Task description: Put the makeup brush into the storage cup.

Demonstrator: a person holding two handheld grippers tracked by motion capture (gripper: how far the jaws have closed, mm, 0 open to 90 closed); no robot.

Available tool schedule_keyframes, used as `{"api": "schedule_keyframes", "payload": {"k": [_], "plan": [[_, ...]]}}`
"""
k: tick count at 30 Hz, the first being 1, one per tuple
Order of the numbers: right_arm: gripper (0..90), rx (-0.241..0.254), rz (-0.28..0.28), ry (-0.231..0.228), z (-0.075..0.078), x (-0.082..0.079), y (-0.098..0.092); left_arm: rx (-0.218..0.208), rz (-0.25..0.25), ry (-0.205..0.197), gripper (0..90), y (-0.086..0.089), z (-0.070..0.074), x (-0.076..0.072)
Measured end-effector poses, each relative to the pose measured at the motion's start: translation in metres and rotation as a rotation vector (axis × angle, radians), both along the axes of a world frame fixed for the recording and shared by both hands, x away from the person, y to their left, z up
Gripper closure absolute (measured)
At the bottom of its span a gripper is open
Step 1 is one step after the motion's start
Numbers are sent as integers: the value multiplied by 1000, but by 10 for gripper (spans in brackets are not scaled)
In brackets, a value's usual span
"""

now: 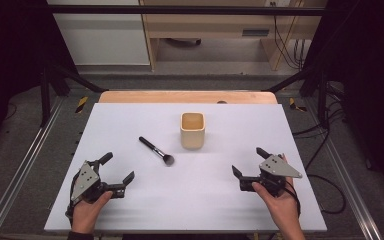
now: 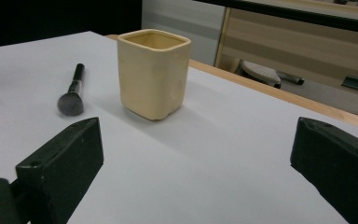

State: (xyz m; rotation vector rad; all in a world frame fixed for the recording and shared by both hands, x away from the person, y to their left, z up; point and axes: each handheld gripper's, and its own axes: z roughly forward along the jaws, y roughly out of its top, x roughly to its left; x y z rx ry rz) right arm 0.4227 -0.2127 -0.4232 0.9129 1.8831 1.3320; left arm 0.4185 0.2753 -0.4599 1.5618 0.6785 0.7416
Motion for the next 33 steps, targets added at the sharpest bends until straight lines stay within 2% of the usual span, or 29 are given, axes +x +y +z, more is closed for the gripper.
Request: {"api": "schedule_keyframes", "payload": {"k": [3, 7, 8, 11, 14, 18, 20, 26, 30, 31, 33], "plan": [[27, -36, 20, 11, 10, 4, 7, 0, 0, 0, 11, 0, 0, 0], [29, -55, 43, 27, 16, 8, 13, 9, -5, 4, 11, -1, -1, 0], [28, -64, 54, 45, 20, 11, 18, 11, -4, 4, 11, -1, -1, 1], [28, -73, 60, 59, 23, 13, 21, 4, 0, 4, 11, 0, -1, 1], [28, -90, 88, 76, 28, 17, 31, -3, 9, 4, 11, 2, -1, 1], [30, -120, 107, 94, 31, 19, 40, -5, 12, 3, 11, 3, -1, 1], [32, -147, 138, 115, 33, 22, 51, -5, 12, 3, 11, 3, -1, 1], [35, -177, 198, 165, 35, 30, 72, -11, 19, 2, 12, 5, 0, 1], [39, -188, 240, 177, 36, 32, 83, -14, 30, 2, 12, 7, 0, 1], [39, -212, 254, 181, 37, 34, 90, -15, 30, 3, 12, 7, 0, 1], [39, -223, 265, 190, 37, 36, 96, -20, 36, 2, 12, 8, 0, 1]]}}
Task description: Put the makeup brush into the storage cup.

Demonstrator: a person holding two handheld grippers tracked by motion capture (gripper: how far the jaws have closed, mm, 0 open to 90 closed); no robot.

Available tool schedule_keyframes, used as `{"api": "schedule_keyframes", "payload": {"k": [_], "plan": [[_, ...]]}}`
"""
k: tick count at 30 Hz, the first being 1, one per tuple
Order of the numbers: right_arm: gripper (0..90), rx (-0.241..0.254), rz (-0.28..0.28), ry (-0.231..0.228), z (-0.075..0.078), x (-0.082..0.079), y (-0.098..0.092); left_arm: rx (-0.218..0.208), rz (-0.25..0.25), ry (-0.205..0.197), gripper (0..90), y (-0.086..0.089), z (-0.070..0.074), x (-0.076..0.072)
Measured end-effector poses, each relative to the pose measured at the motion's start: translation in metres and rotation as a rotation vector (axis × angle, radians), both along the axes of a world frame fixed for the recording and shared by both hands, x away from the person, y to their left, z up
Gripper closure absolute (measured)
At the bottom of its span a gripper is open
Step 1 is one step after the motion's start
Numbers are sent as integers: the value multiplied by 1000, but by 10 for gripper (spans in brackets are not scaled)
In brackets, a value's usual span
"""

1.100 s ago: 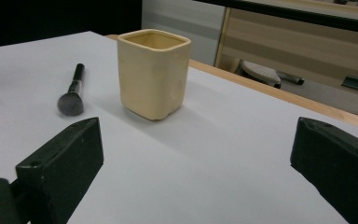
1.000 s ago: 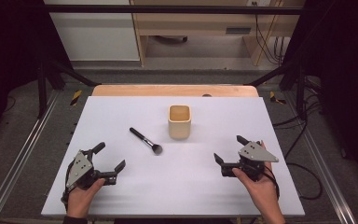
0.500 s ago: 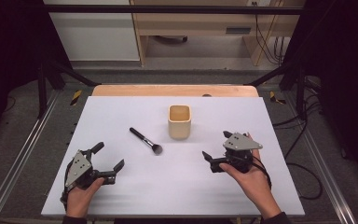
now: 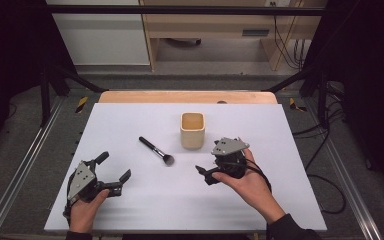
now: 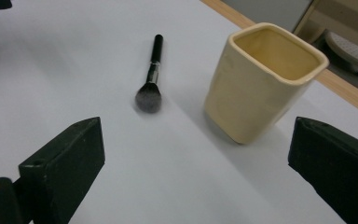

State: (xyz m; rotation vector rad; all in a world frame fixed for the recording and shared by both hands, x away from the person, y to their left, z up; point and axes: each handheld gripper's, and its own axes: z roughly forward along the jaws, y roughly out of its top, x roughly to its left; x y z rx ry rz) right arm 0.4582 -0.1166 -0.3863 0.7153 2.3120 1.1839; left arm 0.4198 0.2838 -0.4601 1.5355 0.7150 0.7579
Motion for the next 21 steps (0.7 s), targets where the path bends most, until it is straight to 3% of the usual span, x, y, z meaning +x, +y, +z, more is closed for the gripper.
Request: {"api": "schedule_keyframes", "payload": {"k": [13, 21], "plan": [[41, -59, 76, 42, -5, 10, 46, -18, 17, 1, 12, 5, 0, 0], [41, -59, 81, 71, -13, 20, 67, -22, 16, 2, 12, 5, 1, 0]]}}
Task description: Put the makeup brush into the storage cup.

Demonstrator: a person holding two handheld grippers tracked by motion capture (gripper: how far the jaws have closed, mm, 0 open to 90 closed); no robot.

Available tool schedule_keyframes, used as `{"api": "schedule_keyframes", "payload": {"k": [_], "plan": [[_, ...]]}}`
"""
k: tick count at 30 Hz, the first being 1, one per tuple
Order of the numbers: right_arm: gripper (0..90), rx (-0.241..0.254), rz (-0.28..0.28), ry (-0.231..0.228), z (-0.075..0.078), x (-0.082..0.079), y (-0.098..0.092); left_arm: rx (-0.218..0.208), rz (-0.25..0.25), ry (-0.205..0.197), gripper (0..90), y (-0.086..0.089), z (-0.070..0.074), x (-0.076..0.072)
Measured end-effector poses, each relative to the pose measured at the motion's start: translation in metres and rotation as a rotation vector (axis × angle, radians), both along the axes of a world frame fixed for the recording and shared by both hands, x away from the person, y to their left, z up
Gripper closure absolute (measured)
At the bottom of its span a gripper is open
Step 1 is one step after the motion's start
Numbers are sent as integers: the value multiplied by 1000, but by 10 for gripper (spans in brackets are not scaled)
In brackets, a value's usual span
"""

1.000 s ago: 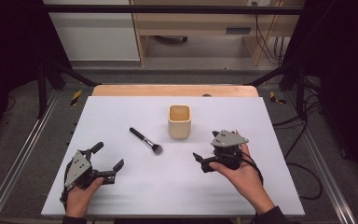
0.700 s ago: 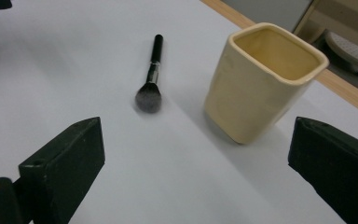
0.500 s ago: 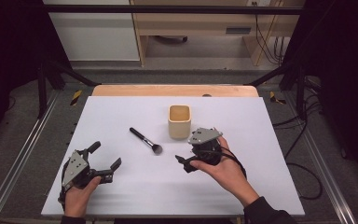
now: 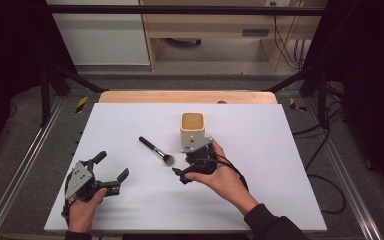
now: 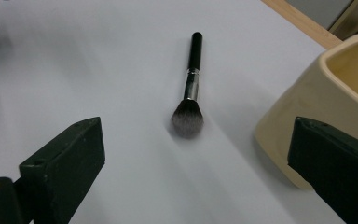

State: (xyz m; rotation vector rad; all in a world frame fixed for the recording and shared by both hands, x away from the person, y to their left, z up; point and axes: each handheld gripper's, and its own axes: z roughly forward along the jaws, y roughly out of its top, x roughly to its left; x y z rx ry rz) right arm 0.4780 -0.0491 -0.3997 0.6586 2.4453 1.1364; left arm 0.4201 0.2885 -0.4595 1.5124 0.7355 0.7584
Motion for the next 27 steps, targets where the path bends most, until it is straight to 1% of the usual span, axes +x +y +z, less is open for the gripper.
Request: {"api": "schedule_keyframes", "payload": {"k": [2, 3, 4, 5, 6, 7, 9, 11, 15, 20, 24, 27], "plan": [[43, 5, 8, 6, -3, 3, 9, -1, 1, 0, 12, 1, 0, 0], [43, 5, 8, 6, -3, 3, 9, -2, 2, 0, 12, 1, 0, 0], [44, 2, 12, 11, -5, 5, 16, -2, 2, 1, 12, 1, 0, 0], [44, 2, 12, 11, -5, 5, 16, -2, 2, 1, 12, 1, 0, 0], [45, 8, 13, 17, -7, 6, 22, -2, 1, 2, 12, 1, 0, 0], [45, 8, 13, 17, -7, 6, 22, -2, 1, 1, 12, 1, 0, 0], [46, 21, 19, 28, -10, 8, 29, -3, 1, 2, 12, 1, 0, 0], [47, 20, 16, 29, -11, 8, 34, -4, 2, 2, 12, 1, 0, 0], [47, 15, 20, 33, -15, 10, 41, -6, 3, 3, 12, 1, 0, 0], [59, 31, 15, 60, -22, 16, 52, -6, 1, 5, 13, 1, 0, 1], [59, 26, 13, 65, -26, 18, 57, -7, 0, 5, 13, 1, -1, 1], [58, 24, 0, 76, -30, 19, 62, -9, 1, 6, 13, 1, -1, 1]]}}
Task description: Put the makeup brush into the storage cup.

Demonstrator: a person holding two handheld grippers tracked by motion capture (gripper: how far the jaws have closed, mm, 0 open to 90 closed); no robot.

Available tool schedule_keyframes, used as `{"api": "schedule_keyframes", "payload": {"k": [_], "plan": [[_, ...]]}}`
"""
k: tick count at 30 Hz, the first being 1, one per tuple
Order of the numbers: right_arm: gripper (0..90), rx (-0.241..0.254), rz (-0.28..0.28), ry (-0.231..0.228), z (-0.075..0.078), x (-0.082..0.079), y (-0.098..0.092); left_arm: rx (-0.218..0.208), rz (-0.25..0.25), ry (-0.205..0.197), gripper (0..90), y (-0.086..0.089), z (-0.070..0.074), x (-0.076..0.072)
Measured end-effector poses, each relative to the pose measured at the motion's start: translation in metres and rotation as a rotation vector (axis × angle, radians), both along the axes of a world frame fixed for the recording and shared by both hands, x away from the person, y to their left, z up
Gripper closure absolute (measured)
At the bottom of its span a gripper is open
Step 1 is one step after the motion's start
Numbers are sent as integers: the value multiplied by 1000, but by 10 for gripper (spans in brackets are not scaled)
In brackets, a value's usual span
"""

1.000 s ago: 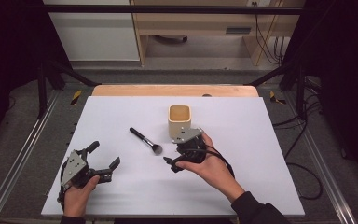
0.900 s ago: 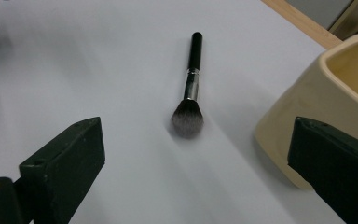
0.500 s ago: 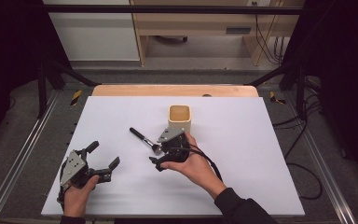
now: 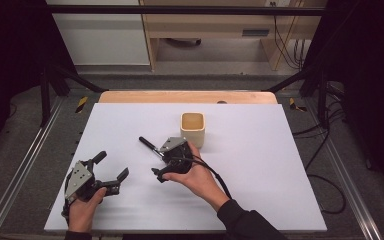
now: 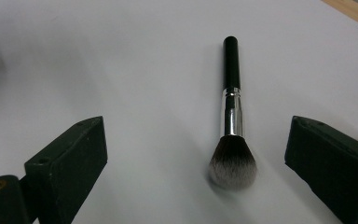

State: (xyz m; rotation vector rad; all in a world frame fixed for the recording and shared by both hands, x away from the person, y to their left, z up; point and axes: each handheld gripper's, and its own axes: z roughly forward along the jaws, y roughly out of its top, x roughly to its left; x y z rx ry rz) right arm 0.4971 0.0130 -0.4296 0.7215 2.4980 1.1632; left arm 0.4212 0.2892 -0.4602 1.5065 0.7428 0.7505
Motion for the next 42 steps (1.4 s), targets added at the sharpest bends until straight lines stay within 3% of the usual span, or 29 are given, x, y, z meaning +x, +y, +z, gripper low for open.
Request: {"api": "schedule_keyframes", "payload": {"k": [7, 29, 42], "plan": [[60, 10, -30, 7, -5, 6, 6, -1, 3, 1, 14, 0, 0, 0], [96, -31, -84, 21, -10, 31, 22, -6, 20, -2, 14, 3, 1, 1], [101, -35, -123, 35, -18, 41, 22, 1, 22, -4, 14, 3, 1, 0]]}}
